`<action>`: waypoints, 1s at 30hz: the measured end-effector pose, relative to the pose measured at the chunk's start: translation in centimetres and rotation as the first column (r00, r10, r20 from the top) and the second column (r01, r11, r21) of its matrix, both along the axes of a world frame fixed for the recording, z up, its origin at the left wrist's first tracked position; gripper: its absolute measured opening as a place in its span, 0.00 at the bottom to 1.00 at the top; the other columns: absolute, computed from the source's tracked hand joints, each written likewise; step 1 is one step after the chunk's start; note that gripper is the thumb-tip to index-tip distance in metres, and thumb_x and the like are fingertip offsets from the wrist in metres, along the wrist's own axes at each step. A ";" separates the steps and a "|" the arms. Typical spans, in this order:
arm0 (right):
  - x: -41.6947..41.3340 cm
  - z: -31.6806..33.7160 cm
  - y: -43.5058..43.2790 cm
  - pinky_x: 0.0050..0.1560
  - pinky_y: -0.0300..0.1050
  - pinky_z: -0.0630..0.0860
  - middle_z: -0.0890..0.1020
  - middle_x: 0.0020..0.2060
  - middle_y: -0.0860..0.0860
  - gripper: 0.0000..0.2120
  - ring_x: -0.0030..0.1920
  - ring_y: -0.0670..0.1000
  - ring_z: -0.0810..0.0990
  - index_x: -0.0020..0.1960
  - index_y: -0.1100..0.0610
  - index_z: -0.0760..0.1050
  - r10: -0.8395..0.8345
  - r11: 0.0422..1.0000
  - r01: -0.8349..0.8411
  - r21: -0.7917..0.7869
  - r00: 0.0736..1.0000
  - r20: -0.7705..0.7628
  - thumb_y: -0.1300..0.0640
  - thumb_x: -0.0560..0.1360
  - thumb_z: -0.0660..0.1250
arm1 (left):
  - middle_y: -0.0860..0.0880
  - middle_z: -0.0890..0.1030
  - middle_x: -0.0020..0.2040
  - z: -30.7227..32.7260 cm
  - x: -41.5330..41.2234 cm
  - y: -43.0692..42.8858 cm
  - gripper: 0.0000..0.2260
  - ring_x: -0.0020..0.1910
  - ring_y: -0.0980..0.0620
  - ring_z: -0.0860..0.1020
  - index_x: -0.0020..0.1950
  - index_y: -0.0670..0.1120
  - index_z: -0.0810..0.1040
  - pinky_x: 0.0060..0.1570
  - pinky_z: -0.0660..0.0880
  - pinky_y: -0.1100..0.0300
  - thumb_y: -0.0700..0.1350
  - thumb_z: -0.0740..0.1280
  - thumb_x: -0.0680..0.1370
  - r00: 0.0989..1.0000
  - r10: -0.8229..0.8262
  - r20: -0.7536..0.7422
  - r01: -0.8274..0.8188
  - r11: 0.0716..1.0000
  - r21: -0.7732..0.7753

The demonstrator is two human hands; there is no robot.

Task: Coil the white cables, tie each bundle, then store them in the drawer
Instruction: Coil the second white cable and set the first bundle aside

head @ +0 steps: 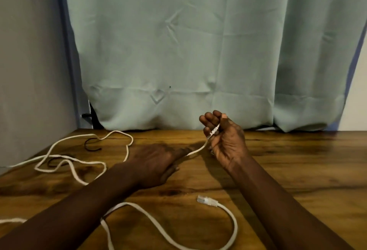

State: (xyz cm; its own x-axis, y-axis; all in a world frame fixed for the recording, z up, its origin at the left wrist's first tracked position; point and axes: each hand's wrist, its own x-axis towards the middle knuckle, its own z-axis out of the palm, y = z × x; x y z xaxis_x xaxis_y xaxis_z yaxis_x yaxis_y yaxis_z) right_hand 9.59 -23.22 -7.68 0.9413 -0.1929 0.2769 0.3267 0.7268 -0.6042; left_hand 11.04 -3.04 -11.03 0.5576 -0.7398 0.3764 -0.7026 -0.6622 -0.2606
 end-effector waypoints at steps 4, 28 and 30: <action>0.4 0.3 -1.5 0.44 0.43 0.85 0.87 0.46 0.59 0.10 0.44 0.55 0.88 0.54 0.63 0.76 -0.163 0.986 0.164 0.032 0.986 -0.037 0.62 0.86 0.57 | 0.56 0.81 0.58 0.6 -1.0 1.0 0.15 0.56 0.55 0.78 0.69 0.61 0.70 0.53 0.74 0.53 0.57 0.59 0.83 0.978 -0.018 -0.207 0.011 0.999 -0.034; -2.4 -1.7 3.7 0.26 0.40 0.53 0.60 0.24 0.48 0.24 0.23 0.45 0.57 0.31 0.53 0.62 0.116 0.600 -0.135 -0.789 0.990 -0.082 0.47 0.86 0.55 | 0.55 0.85 0.37 3.1 -1.0 3.5 0.21 0.37 0.55 0.82 0.55 0.61 0.84 0.34 0.72 0.59 0.71 0.61 0.75 0.990 0.071 0.124 0.019 0.793 -0.609; -2.4 -1.5 3.7 0.27 0.43 0.50 0.58 0.23 0.47 0.25 0.22 0.45 0.55 0.30 0.51 0.59 0.198 0.670 -0.243 -0.701 0.969 -0.147 0.48 0.85 0.55 | 0.57 0.79 0.30 3.7 -0.9 4.3 0.22 0.30 0.60 0.77 0.49 0.58 0.84 0.30 0.68 0.61 0.73 0.63 0.71 0.995 0.053 0.082 0.012 0.766 -0.642</action>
State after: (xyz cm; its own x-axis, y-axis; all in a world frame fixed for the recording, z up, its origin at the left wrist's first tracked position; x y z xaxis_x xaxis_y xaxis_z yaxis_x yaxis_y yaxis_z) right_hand 7.24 -19.50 -9.19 0.9482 0.2547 0.1898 0.1638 0.1198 -0.9792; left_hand 10.09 1.25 -7.36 0.5100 -0.2961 0.8076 -0.6816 -0.7118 0.1695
